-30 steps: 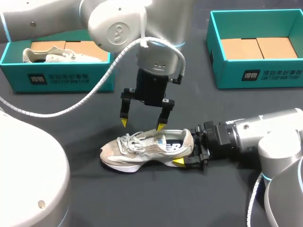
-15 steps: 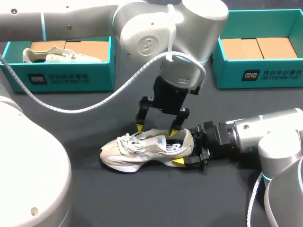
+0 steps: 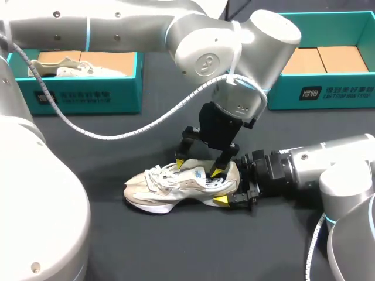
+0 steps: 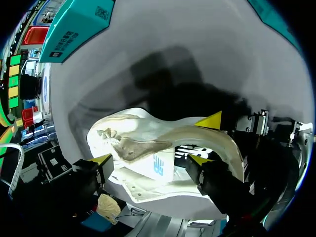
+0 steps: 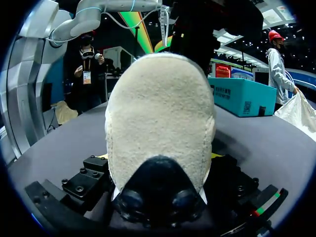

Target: Take the shoe out of the shoebox, open the shoe tongue, remove and reinsert the insole, then place the shoe into the shoebox

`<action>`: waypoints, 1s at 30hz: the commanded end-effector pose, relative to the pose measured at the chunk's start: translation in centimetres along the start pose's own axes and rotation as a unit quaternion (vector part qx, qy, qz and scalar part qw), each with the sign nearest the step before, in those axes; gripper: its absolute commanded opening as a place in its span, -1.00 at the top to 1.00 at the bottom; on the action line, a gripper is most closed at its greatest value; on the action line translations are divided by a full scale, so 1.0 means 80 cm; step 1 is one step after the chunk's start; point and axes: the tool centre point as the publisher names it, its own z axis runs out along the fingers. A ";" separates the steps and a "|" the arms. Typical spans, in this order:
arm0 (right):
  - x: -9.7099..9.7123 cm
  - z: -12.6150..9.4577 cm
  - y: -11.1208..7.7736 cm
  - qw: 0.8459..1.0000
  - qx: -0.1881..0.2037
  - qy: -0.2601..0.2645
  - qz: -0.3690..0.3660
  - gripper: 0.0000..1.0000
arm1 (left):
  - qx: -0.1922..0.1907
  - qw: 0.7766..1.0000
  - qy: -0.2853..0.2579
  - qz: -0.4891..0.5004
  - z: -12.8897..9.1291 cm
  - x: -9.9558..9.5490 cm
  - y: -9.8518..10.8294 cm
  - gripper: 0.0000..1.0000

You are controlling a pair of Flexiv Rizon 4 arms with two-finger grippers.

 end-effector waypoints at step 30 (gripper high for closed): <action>-0.002 0.001 -0.001 1.000 0.003 0.000 0.000 1.00 | -0.018 0.997 -0.059 -0.036 0.010 -0.037 0.016 -0.41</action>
